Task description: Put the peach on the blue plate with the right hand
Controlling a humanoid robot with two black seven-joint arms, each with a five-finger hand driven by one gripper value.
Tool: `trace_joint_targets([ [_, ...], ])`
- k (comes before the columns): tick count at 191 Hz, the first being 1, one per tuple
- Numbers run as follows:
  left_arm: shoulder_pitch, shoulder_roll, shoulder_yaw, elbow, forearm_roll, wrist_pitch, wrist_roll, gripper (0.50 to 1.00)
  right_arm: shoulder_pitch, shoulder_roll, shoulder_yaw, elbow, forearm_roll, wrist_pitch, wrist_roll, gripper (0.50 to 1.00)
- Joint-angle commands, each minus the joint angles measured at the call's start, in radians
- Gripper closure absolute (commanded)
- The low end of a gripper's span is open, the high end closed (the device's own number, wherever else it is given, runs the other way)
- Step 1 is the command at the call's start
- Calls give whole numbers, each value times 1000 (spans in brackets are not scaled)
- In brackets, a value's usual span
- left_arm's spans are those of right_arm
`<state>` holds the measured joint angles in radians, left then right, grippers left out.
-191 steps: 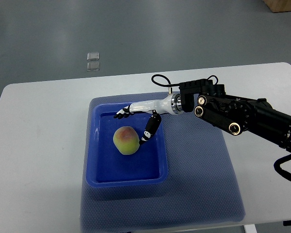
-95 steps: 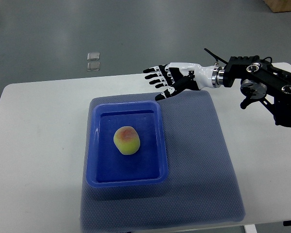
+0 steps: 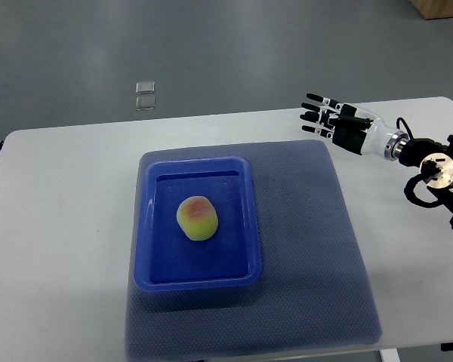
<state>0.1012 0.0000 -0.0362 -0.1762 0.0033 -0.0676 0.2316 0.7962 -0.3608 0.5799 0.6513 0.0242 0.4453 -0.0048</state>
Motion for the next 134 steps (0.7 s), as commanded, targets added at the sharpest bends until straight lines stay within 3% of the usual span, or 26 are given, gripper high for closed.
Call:
trace_joint_targets([
  [1,0,0,-1,0,0,0,0,500,-26,2,0,-1,54,-14,-1,566],
  [73,0,0,-1,-11,0,0,0,500,-51,25,3,2,57,9,11,566],
  [89,0,0,-1,-12,0,0,0,500,-51,23,3,5,57,41,11,566],
  [110,0,0,-2,-14,0,0,-2,500,-55,20,2,5,53,160,11,566],
  [134,0,0,-2,-14,0,0,-2,500,-63,19,2,5,57,166,11,566],
])
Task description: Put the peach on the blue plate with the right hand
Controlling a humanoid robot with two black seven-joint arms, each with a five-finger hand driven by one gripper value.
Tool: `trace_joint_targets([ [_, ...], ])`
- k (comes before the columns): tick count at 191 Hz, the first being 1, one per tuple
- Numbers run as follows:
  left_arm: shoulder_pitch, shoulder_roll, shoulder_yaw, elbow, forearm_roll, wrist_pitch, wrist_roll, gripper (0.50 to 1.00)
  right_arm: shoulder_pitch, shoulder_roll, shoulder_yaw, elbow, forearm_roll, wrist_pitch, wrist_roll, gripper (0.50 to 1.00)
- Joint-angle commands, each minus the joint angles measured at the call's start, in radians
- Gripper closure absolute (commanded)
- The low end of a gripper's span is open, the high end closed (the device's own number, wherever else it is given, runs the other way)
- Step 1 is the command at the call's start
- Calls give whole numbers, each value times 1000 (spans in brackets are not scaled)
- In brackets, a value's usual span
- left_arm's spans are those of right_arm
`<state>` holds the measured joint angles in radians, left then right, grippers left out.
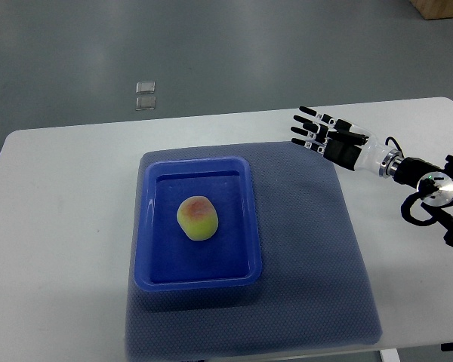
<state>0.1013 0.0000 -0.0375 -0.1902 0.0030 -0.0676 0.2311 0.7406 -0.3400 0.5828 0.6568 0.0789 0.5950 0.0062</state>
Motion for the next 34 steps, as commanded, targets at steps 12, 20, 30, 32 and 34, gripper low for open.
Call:
trace_joint_targets([
  [12,0,0,-1,0,0,0,-1,500,-12,2,-1,0,1,16,0,566],
  [20,0,0,-1,0,0,0,-1,500,-13,4,-1,0,-1,16,0,566],
  [30,0,0,-2,1,0,0,-1,500,-13,4,-3,0,-5,16,0,566],
  [32,1,0,-2,1,0,0,-1,500,-13,4,-4,0,-7,16,0,566],
  [34,1,0,-2,1,0,0,-1,500,-13,4,-5,0,-8,16,0,566],
])
